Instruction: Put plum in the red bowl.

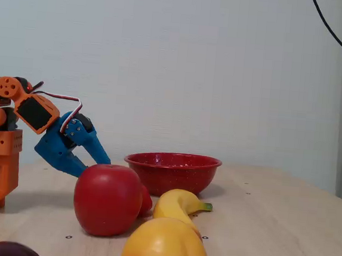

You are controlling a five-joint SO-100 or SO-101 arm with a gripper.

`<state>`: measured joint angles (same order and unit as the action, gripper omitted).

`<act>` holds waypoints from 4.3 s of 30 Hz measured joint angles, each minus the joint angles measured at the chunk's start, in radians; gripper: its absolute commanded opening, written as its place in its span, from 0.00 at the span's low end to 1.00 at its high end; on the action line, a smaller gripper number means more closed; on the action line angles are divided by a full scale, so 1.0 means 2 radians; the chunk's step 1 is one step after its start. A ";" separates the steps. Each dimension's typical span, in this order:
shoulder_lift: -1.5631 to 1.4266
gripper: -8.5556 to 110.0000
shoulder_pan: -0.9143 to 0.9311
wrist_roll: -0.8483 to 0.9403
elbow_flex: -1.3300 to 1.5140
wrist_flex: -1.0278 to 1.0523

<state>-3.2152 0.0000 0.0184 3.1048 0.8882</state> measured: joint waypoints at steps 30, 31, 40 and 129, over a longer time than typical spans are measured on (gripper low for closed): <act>0.200 0.07 -0.002 -0.080 -0.219 0.087; 0.216 0.07 -0.010 -0.085 -0.242 0.098; 0.371 0.07 -0.061 -0.115 -0.468 0.229; 1.265 0.62 -0.588 -0.710 -1.237 0.383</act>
<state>-0.6857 -1.1766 -1.4021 0.6305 1.6552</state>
